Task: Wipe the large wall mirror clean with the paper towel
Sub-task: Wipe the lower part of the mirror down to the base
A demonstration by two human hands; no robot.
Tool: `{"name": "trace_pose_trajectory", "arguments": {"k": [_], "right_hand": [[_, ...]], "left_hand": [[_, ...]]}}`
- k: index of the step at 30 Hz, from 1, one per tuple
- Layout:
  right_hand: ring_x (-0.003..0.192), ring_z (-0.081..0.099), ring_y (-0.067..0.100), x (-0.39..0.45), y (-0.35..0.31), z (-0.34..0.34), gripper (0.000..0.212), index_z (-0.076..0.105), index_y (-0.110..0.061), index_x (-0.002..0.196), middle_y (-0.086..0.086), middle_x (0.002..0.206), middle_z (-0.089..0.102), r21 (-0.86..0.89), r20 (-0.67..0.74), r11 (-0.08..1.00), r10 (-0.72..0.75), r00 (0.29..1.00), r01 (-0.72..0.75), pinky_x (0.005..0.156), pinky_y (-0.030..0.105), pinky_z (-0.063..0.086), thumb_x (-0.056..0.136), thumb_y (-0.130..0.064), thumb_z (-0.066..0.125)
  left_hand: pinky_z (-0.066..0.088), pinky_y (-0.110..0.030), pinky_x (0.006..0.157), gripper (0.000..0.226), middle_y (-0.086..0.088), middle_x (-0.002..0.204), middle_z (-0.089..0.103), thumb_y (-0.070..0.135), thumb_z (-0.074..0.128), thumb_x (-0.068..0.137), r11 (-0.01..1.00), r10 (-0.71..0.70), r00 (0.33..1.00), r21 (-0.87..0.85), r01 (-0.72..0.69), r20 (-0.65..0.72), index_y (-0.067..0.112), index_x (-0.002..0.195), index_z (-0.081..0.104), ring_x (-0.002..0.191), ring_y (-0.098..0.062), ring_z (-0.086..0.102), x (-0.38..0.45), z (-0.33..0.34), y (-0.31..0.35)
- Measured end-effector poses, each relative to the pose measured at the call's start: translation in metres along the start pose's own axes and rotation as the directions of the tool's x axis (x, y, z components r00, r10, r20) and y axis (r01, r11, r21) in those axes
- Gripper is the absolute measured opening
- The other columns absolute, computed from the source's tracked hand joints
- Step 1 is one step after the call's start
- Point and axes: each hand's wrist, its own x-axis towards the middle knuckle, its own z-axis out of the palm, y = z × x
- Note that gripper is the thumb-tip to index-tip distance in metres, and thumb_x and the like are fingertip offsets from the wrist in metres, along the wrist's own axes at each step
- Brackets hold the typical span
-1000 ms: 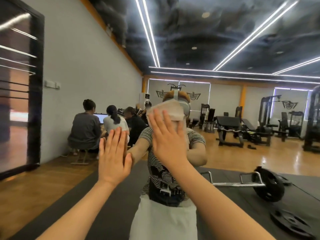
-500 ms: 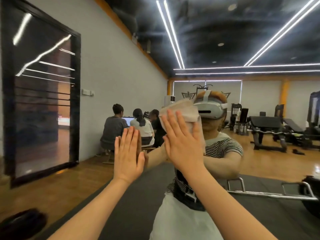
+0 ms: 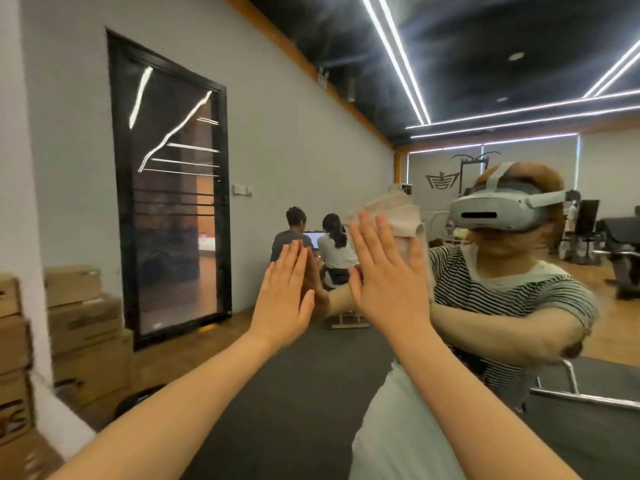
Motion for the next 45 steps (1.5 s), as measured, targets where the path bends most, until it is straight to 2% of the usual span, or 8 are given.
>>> {"name": "trace_pose_trajectory", "arguments": {"k": [7, 13, 19, 23, 28, 35, 40, 45], "right_hand": [[0.145, 0.019, 0.023, 0.0, 0.001, -0.004, 0.066, 0.031, -0.012, 0.151, 0.009, 0.158, 0.028, 0.027, 0.018, 1.0, -0.003, 1.0, 0.002, 0.114, 0.056, 0.006, 0.089, -0.034, 0.028], [0.146, 0.015, 0.023, -0.001, 0.003, -0.005, 0.069, 0.027, -0.012, 0.153, 0.009, 0.159, 0.025, 0.0, 0.044, 1.0, -0.02, 0.999, 0.02, 0.115, 0.054, -0.01, 0.089, -0.037, 0.028], [0.145, 0.017, 0.023, -0.004, 0.003, -0.005, 0.069, 0.03, -0.011, 0.152, 0.009, 0.158, 0.027, 0.003, 0.011, 1.0, -0.013, 1.0, 0.013, 0.115, 0.052, -0.012, 0.088, -0.035, 0.038], [0.146, 0.017, 0.022, -0.005, -0.003, -0.002, 0.066, 0.03, -0.013, 0.152, 0.008, 0.159, 0.026, -0.005, -0.027, 0.999, 0.044, 0.999, -0.044, 0.116, 0.051, -0.014, 0.09, -0.034, 0.041], [0.147, 0.013, 0.024, -0.004, -0.034, 0.006, 0.066, 0.028, -0.013, 0.152, 0.008, 0.158, 0.026, 0.018, -0.038, 0.97, 0.243, 0.969, -0.243, 0.114, 0.058, -0.001, 0.092, -0.037, 0.04], [0.145, 0.013, 0.026, 0.009, -0.06, 0.021, 0.064, 0.028, -0.006, 0.15, 0.012, 0.157, 0.027, -0.044, -0.11, 0.923, 0.375, 0.92, -0.382, 0.113, 0.056, 0.001, 0.094, -0.035, 0.032], [0.147, 0.009, 0.026, 0.028, -0.096, 0.03, 0.063, 0.025, -0.007, 0.152, 0.006, 0.159, 0.014, -0.006, -0.155, 0.832, 0.547, 0.823, -0.555, 0.113, 0.061, -0.001, 0.095, -0.034, 0.031], [0.144, 0.015, 0.03, 0.03, -0.1, 0.025, 0.065, 0.028, -0.003, 0.149, 0.018, 0.156, 0.027, -0.074, -0.089, 0.807, 0.58, 0.81, -0.586, 0.113, 0.054, 0.006, 0.09, -0.027, 0.036]], "left_hand": [[0.008, -0.037, 0.12, 0.075, -0.004, 0.161, 0.003, 0.051, 0.019, 0.089, 0.998, 0.014, 0.994, 0.053, -0.02, 0.112, 0.013, 0.154, 0.011, 0.149, -0.019, 0.005, -0.003, -0.023, 0.006], [0.003, -0.041, 0.12, 0.068, -0.004, 0.163, 0.001, 0.036, 0.042, 0.1, 0.977, 0.027, 0.975, 0.199, -0.071, 0.218, 0.016, 0.155, 0.007, 0.15, -0.02, 0.003, -0.006, -0.04, 0.006], [0.03, -0.049, 0.107, 0.065, -0.012, 0.15, 0.042, 0.04, 0.034, 0.088, 0.858, 0.158, 0.943, 0.432, -0.278, 0.292, 0.01, 0.146, 0.037, 0.136, -0.028, 0.042, -0.027, -0.043, -0.046], [0.013, -0.043, 0.116, 0.065, -0.012, 0.15, 0.041, 0.039, 0.035, 0.088, 0.834, 0.158, 0.966, 0.497, -0.24, 0.203, 0.012, 0.146, 0.03, 0.142, -0.024, 0.025, -0.034, -0.038, -0.094], [0.002, -0.041, 0.117, 0.065, -0.01, 0.156, 0.026, 0.037, 0.034, 0.09, 0.896, 0.222, 0.974, 0.386, -0.219, 0.038, 0.011, 0.149, 0.024, 0.149, -0.014, -0.011, -0.02, -0.027, -0.138], [-0.005, -0.042, 0.121, 0.076, 0.0, 0.163, -0.007, 0.036, 0.035, 0.089, 0.913, 0.389, 0.914, 0.181, -0.366, -0.116, 0.018, 0.156, 0.003, 0.15, -0.019, -0.002, 0.008, 0.021, -0.178], [-0.001, -0.048, 0.119, 0.072, 0.001, 0.163, -0.005, 0.032, 0.037, 0.083, 0.923, 0.374, 0.887, 0.016, -0.384, -0.27, 0.011, 0.15, 0.022, 0.15, -0.018, -0.003, 0.013, 0.041, -0.174], [0.003, -0.053, 0.116, 0.07, 0.0, 0.163, -0.008, 0.032, 0.036, 0.085, 0.909, 0.39, 0.886, -0.052, -0.414, -0.25, 0.011, 0.15, 0.023, 0.15, -0.02, -0.004, 0.014, 0.039, -0.176]]}}
